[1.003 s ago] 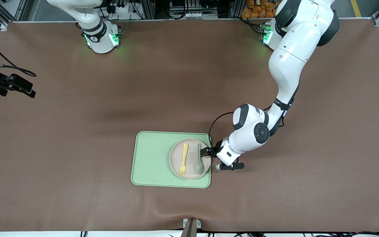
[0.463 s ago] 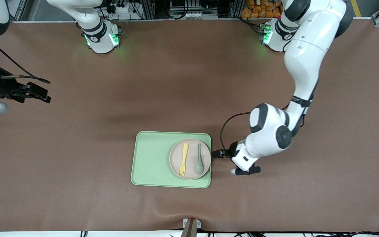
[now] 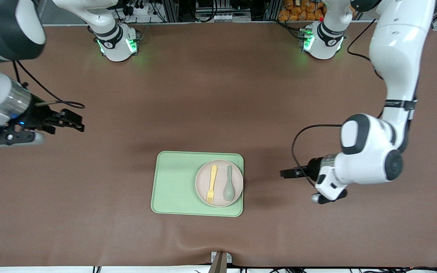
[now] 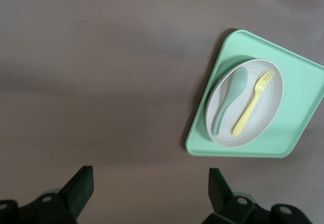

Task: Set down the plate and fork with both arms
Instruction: 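Move the right gripper over the plate while the left gripper withdraws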

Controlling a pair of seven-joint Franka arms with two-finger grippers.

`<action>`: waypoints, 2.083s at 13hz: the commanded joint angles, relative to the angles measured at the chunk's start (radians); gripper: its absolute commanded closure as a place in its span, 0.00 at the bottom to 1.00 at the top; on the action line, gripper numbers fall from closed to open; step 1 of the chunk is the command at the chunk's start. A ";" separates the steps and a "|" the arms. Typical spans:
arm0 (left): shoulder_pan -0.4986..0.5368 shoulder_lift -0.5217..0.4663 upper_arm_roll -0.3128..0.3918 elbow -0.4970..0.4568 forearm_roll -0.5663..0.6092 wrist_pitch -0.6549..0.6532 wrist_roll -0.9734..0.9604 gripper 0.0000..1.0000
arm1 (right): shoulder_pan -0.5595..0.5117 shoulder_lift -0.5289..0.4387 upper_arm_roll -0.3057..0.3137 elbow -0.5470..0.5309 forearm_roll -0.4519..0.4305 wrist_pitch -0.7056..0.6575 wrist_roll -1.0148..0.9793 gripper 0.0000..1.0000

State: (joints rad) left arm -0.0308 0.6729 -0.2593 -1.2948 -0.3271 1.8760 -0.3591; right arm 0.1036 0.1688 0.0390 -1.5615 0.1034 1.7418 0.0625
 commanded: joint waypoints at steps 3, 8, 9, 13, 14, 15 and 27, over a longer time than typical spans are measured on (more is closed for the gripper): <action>0.077 -0.275 0.000 -0.200 0.094 -0.098 -0.076 0.00 | 0.076 0.084 -0.001 0.081 0.013 0.036 0.002 0.00; 0.173 -0.496 -0.001 -0.304 0.226 -0.205 -0.006 0.00 | 0.162 0.193 -0.001 0.092 0.004 0.140 0.088 0.00; 0.173 -0.515 -0.001 -0.304 0.253 -0.207 0.011 0.00 | 0.165 0.216 -0.001 0.092 0.005 0.171 0.088 0.00; 0.169 -0.559 -0.014 -0.293 0.336 -0.231 0.011 0.00 | 0.217 0.320 -0.001 0.130 0.005 0.318 0.126 0.00; 0.166 -0.576 -0.015 -0.293 0.347 -0.253 0.011 0.00 | 0.235 0.362 -0.001 0.170 0.005 0.321 0.163 0.00; 0.166 -0.591 -0.015 -0.293 0.355 -0.264 0.015 0.00 | 0.261 0.409 -0.002 0.216 0.004 0.321 0.195 0.00; 0.040 -0.710 0.115 -0.278 0.370 -0.443 0.247 0.00 | 0.444 0.724 -0.050 0.512 -0.019 0.447 0.477 0.09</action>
State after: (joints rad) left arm 0.0203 -0.0083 -0.1458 -1.5627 0.0188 1.4610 -0.1438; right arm 0.5184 0.8122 0.0166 -1.1643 0.0967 2.2106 0.4848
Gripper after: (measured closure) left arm 0.000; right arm 0.066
